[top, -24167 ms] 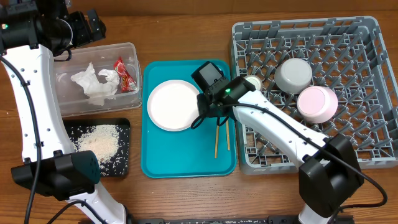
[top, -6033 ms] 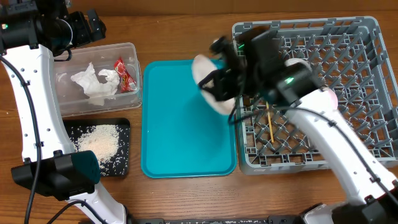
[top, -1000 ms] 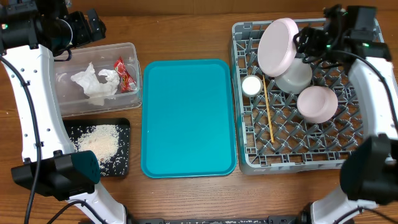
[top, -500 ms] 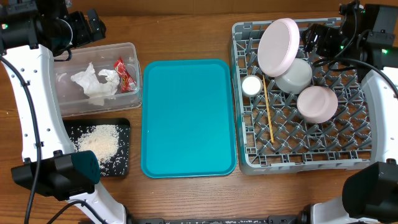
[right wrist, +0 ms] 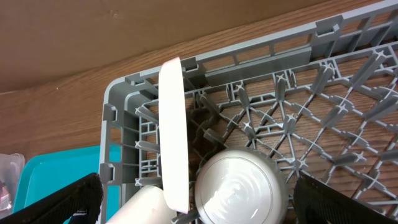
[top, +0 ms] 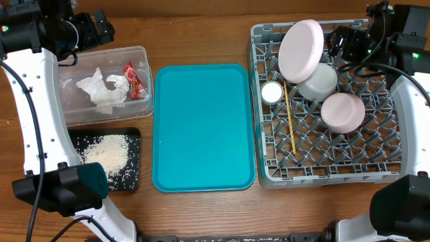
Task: Sort waste into correct bins and load items into the dishwasher
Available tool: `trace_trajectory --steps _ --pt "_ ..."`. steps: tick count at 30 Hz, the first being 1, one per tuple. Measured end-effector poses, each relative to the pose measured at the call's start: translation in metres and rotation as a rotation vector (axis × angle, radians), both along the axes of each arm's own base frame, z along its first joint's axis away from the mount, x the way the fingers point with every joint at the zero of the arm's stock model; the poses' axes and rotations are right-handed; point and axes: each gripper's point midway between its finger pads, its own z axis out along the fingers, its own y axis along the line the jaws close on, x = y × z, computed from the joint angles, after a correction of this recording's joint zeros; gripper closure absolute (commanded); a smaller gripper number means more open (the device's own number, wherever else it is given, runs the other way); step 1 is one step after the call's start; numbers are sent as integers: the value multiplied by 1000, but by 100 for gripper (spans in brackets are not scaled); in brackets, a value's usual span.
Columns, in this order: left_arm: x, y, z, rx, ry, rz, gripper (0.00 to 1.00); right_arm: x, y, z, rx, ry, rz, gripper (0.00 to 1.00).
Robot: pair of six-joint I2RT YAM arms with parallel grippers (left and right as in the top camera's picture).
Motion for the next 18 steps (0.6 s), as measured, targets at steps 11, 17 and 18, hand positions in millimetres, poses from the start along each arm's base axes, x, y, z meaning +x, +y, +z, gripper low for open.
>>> trace_trajectory --steps 11,17,18 --pt "0 0 0 0 0 0 0 0 0 0 0 1 -1 0" --pt "0 0 0 0 0 0 0 -2 0 4 -2 -7 -1 0" --pt "0 0 0 0 0 0 0 -3 0 9 -4 -19 -1 0"
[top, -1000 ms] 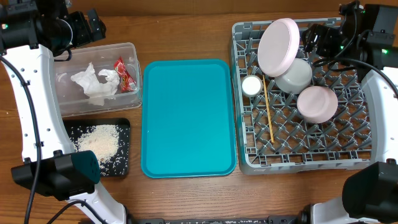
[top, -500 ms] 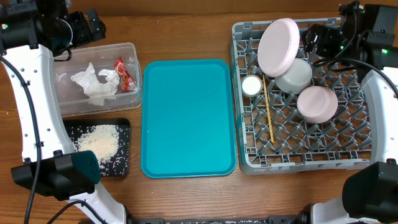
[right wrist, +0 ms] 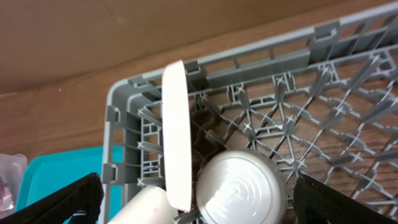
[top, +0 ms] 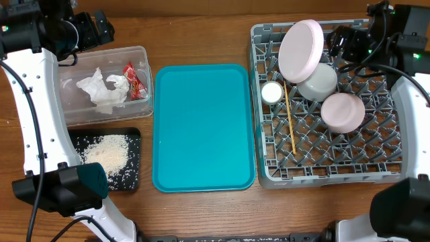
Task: Sort waste into correct bins and load items into the dishwasher
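Note:
The grey dishwasher rack (top: 269,176) at the right holds a pink plate (top: 300,49) standing on edge, a white bowl (top: 318,82) upside down, a pink bowl (top: 342,111), a small white cup (top: 271,92) and a wooden chopstick (top: 289,118). My right gripper (right wrist: 198,208) hovers open over the rack's far end, above the plate's rim (right wrist: 176,134) and the white bowl (right wrist: 241,187), holding nothing. My left gripper (top: 101,28) sits beyond the clear bin (top: 142,79) that contains crumpled tissue (top: 101,89) and a red wrapper (top: 134,80); its jaws are not visible.
A teal tray (top: 203,127) lies bare in the middle. A black tray (top: 133,176) with spilled rice (top: 107,152) sits at the front left. Both arm bases stand at the near corners.
The right wrist view has shifted slightly, so the right gripper moved a little over the rack. Everything else is where it was.

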Available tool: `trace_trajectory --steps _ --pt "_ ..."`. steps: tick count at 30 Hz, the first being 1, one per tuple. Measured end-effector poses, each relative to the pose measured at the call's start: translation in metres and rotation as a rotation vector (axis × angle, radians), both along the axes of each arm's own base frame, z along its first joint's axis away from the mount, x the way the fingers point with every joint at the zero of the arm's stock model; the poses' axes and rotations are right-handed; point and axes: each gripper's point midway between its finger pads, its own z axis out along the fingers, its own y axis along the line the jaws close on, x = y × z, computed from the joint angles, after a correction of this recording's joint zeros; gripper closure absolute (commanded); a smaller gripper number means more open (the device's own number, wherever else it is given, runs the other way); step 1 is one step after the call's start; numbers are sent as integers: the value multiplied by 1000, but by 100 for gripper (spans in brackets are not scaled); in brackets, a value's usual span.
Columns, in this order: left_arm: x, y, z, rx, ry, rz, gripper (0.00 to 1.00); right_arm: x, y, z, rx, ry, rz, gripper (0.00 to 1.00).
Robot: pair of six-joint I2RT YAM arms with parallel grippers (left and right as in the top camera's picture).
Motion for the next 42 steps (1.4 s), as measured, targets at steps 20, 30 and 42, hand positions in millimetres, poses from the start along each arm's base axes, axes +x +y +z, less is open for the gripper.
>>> trace_trajectory --steps 20,30,42 --pt "0 0 0 0 0 0 0 -172 69 231 -66 -610 129 0" --pt "0 0 0 0 0 0 0 -289 93 234 -34 -653 238 0" --pt "0 0 0 0 0 0 0 -325 89 149 48 -794 199 0"
